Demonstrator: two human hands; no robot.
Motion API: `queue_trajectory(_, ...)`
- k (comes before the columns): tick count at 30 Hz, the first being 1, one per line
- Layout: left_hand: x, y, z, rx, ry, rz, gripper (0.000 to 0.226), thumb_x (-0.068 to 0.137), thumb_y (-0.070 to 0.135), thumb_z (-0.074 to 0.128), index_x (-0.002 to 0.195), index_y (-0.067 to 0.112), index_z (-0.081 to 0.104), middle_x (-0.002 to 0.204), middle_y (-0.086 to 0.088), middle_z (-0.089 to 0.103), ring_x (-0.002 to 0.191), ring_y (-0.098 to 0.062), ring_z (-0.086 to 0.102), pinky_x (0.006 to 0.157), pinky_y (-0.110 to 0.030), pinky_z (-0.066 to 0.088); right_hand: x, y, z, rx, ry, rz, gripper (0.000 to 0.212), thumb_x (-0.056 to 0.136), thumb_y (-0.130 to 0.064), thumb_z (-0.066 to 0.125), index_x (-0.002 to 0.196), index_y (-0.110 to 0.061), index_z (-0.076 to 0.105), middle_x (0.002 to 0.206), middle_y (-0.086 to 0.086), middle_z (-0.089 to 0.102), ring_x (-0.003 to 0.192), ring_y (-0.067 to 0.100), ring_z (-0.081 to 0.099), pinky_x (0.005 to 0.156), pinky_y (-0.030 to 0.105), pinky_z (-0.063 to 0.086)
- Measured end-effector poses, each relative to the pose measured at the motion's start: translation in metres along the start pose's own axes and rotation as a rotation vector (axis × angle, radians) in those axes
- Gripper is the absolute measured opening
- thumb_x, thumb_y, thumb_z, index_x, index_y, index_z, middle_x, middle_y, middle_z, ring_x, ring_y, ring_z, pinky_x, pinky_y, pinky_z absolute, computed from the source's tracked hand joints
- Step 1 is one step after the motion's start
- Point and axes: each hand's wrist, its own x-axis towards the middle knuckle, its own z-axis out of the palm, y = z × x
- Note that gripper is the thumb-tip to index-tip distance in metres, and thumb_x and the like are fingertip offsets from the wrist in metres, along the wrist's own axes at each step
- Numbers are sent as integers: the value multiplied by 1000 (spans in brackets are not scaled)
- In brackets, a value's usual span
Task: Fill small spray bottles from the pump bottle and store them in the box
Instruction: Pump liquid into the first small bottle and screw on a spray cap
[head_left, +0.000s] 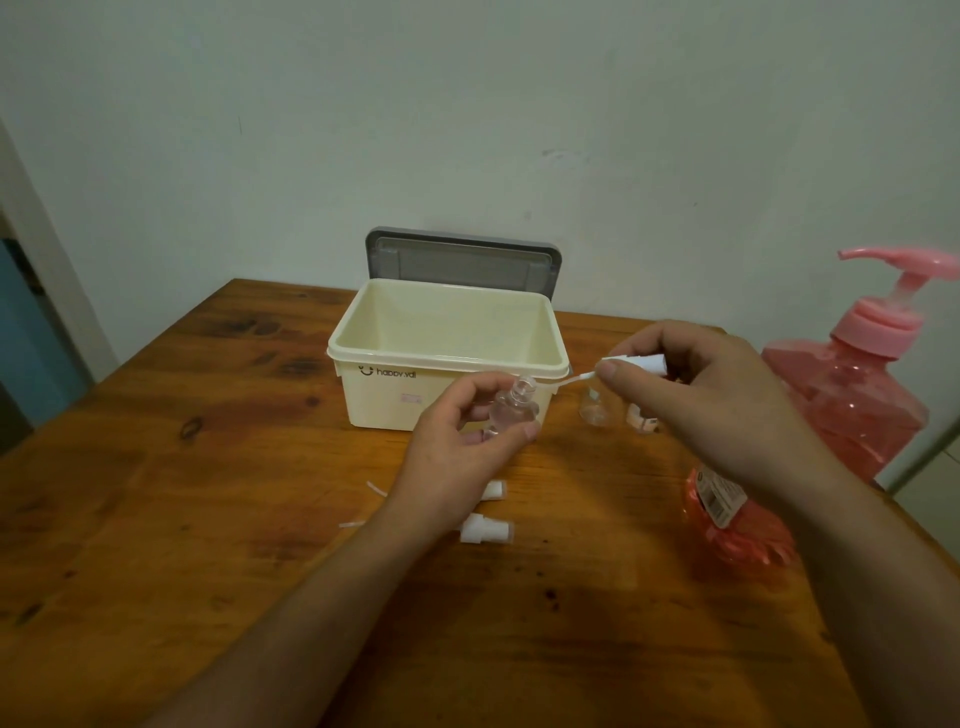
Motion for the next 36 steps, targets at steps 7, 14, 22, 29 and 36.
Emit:
queue_trajectory(7, 0, -2, 0, 13, -22, 9, 35, 82, 16, 74, 104, 37, 60, 106, 17, 63, 93, 17, 58, 68, -4, 48, 15, -16, -8, -108, -107, -64, 12, 84, -35, 69, 94, -28, 68, 86, -12, 65, 74, 4, 59, 60, 17, 42)
queue_trajectory(14, 0, -3, 0, 11, -50, 17, 37, 82, 17, 74, 110, 36, 60, 111, 14, 64, 99, 7, 61, 78, -15, 53, 26, -28, 5, -228, -224, -163, 10, 85, -35, 72, 94, -35, 68, 91, -15, 64, 81, 3, 57, 61, 15, 40)
queue_trajectory(22, -1, -1, -1, -18, -31, 16, 40, 83, 19, 74, 114, 37, 56, 109, 10, 63, 95, 4, 62, 76, -14, 54, 29, -12, 31, -178, -261, -170, 24, 86, -27, 73, 107, -33, 64, 100, -18, 61, 88, 2, 59, 69, 12, 49)
queue_trajectory(29, 0, -2, -2, -28, -21, 9, 35, 84, 21, 72, 114, 34, 58, 108, 10, 65, 94, 5, 63, 75, -14, 54, 22, 14, 46, 283, -230, -119, 20, 92, -21, 64, 111, -25, 68, 108, -10, 73, 104, 4, 65, 87, 21, 54)
queue_trajectory(36, 0, -7, -1, 16, -30, 11, 32, 83, 19, 73, 111, 28, 61, 107, 10, 66, 96, 4, 63, 79, -20, 56, 14, 23, 66, 460, -109, -77, 27, 79, -31, 70, 101, -17, 70, 96, 1, 72, 91, 16, 68, 78, 26, 57)
